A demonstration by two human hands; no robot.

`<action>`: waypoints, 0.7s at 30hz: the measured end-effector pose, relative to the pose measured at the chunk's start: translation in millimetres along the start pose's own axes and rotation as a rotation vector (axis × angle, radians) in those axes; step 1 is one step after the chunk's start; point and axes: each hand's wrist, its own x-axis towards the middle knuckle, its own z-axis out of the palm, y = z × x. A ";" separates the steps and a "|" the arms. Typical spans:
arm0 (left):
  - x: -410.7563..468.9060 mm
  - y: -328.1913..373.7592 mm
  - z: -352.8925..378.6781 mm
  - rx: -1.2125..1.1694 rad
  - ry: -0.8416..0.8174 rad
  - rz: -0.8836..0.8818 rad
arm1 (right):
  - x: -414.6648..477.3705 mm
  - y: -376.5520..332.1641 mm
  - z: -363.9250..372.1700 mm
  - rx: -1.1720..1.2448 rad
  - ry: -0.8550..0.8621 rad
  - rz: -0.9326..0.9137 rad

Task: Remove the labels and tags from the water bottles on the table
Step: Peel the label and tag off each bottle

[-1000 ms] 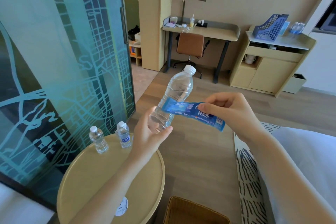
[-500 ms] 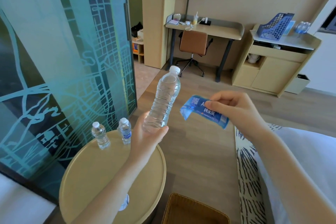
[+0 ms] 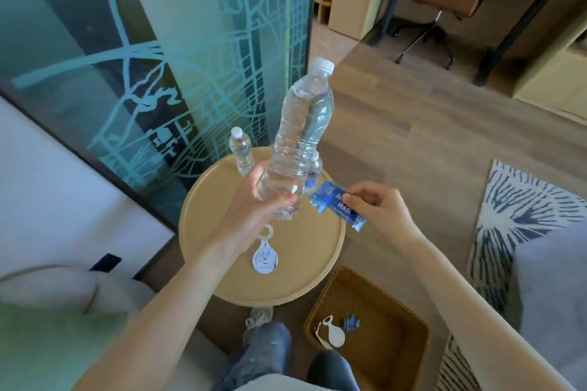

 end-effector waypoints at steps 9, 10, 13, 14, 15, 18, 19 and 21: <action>13.0 -48.4 -95.8 -0.141 0.157 -0.099 | 66.5 109.5 141.4 0.003 -0.088 0.212; 14.5 -53.9 -103.4 -0.149 0.182 -0.107 | 72.4 119.6 150.7 0.017 -0.076 0.235; 19.3 -70.6 -126.3 -0.135 0.209 -0.108 | 88.3 151.0 172.7 0.033 -0.074 0.289; 20.7 -76.1 -133.4 -0.126 0.209 -0.112 | 92.2 162.1 178.9 0.036 -0.081 0.311; 22.5 -81.9 -140.3 -0.119 0.211 -0.118 | 96.2 173.4 184.4 0.039 -0.089 0.334; 26.4 -98.1 -156.1 -0.114 0.206 -0.146 | 101.3 207.8 200.8 -0.016 -0.079 0.423; 27.0 -103.1 -159.4 -0.115 0.203 -0.155 | 100.5 219.4 205.1 -0.070 -0.057 0.454; 27.9 -112.7 -164.2 -0.123 0.197 -0.173 | 95.7 241.0 211.9 -0.175 -0.025 0.501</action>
